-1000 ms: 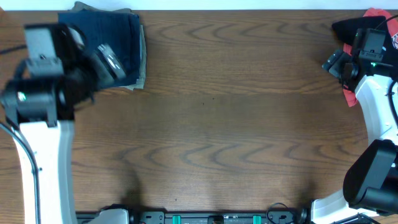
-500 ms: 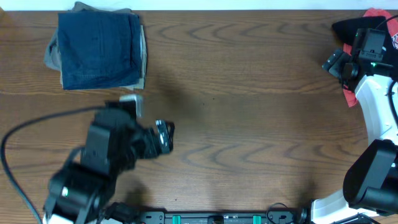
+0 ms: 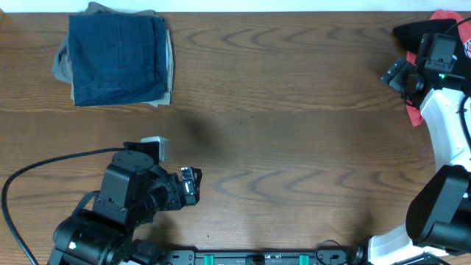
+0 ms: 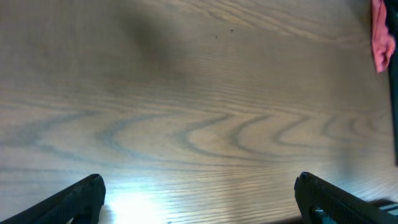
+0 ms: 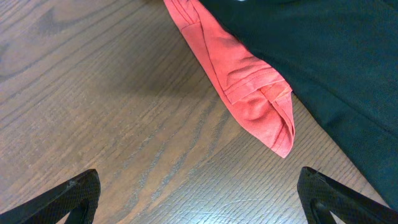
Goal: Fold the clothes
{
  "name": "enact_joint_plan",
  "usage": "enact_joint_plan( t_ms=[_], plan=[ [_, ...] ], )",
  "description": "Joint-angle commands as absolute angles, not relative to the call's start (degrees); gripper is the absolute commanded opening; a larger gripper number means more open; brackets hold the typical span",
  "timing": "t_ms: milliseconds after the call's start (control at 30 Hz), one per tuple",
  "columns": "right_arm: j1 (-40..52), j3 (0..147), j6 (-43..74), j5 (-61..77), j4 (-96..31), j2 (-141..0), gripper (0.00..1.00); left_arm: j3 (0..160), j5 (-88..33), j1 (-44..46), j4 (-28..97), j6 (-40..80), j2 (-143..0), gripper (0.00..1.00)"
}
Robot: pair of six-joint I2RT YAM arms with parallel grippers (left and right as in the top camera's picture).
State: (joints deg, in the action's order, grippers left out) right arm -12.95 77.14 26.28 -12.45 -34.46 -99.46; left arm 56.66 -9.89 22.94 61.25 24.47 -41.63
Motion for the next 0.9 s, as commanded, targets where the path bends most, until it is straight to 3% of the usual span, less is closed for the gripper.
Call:
enact_joint_plan(
  t_ms=[0,100,433,867],
  plan=[
    [-13.0,77.8,25.6,-13.1,-34.3,-98.9,0.99,54.8,-9.0,23.1,60.9,14.7,-41.9,0.98],
    [-13.0,77.8,25.6,-13.1,-34.3,-98.9,0.99,52.0,-9.0,23.1,58.2,9.0,-42.3,0.98],
    [-13.0,77.8,25.6,-13.1,-34.3,-98.9,0.99,26.6,-9.0,20.1,30.1,5.1,-31.1,0.98],
    [-13.0,77.8,25.6,-13.1,-34.3,-98.9,0.99,8.8,-10.1,6.1,13.1,5.0,-7.4,0.98]
  ],
)
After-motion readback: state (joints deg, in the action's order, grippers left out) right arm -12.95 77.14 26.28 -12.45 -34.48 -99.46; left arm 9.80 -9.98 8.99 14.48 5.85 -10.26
